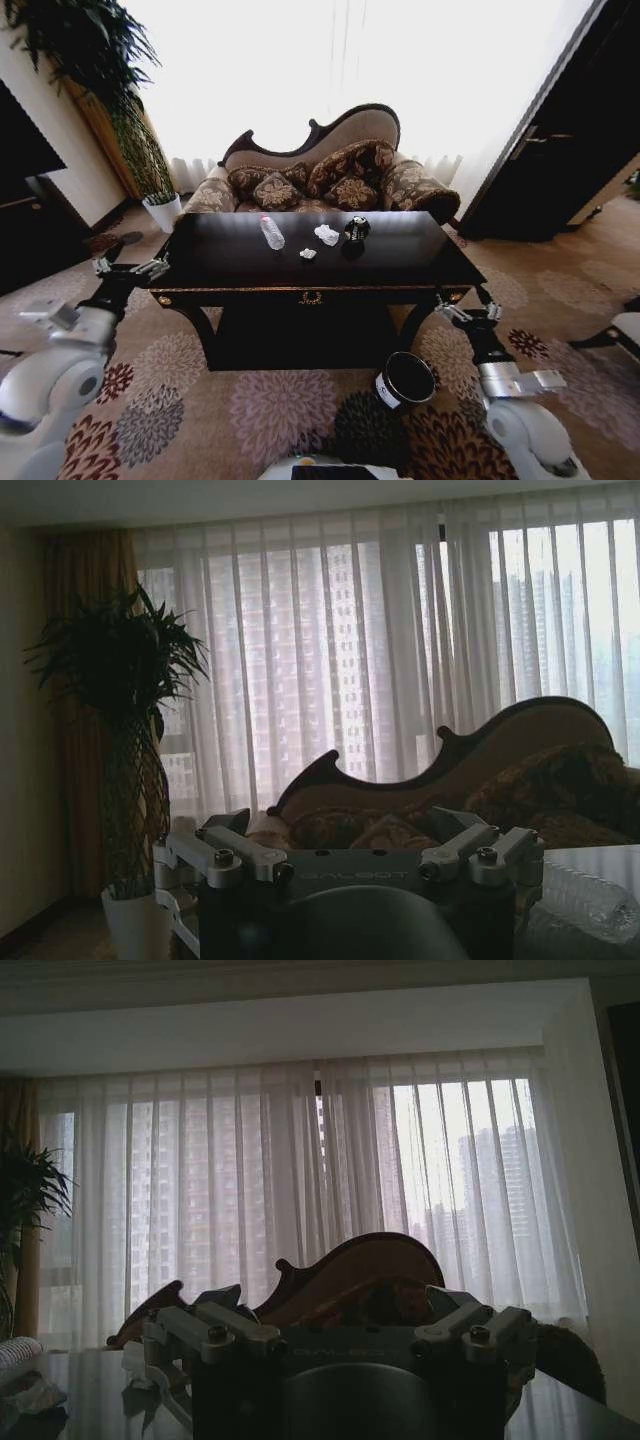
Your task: Move to the front of the table and place the trash on the table into the trash bin.
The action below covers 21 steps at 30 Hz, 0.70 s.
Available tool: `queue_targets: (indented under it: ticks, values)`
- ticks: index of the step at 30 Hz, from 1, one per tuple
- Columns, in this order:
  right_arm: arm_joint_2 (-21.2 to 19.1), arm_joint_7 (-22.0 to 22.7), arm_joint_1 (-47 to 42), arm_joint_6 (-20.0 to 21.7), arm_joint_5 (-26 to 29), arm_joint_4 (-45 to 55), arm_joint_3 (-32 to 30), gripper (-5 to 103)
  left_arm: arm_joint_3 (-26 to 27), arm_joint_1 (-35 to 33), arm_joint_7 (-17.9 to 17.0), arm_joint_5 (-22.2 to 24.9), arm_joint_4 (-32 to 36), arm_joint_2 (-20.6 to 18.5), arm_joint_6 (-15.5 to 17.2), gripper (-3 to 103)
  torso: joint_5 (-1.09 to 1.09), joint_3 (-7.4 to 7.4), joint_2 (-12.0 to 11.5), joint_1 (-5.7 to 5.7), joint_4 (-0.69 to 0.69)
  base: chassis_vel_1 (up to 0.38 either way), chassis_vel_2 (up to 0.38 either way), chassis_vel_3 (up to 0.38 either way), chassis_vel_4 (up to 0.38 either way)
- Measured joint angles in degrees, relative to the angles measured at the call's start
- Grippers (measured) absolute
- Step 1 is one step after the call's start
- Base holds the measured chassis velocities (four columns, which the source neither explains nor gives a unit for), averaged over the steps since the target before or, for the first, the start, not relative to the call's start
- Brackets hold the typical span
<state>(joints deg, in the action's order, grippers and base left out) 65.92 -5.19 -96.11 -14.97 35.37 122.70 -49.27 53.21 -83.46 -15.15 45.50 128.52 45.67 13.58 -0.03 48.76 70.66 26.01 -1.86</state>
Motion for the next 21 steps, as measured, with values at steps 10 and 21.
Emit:
queue_targets:
  ticks: [10, 21]
  values:
    - [1.1, -0.3, -0.7, -0.2, 0.0, 0.7, -0.2, 100, -8.5, 14.7, -5.4, 4.8, -5.9, -6.5, 2.9, 100, 0.04, 0.00, 0.0, -0.01, -0.01, 0.000, 0.000, 0.000, 0.000]
    - [1.8, -0.5, -1.5, -0.3, -0.1, 0.9, -0.5, 100, -32.2, 41.3, -8.8, 13.0, -18.5, -6.2, 3.0, 100, 0.02, 0.00, 0.0, -0.01, -0.01, 0.000, 0.000, 0.000, 0.000]
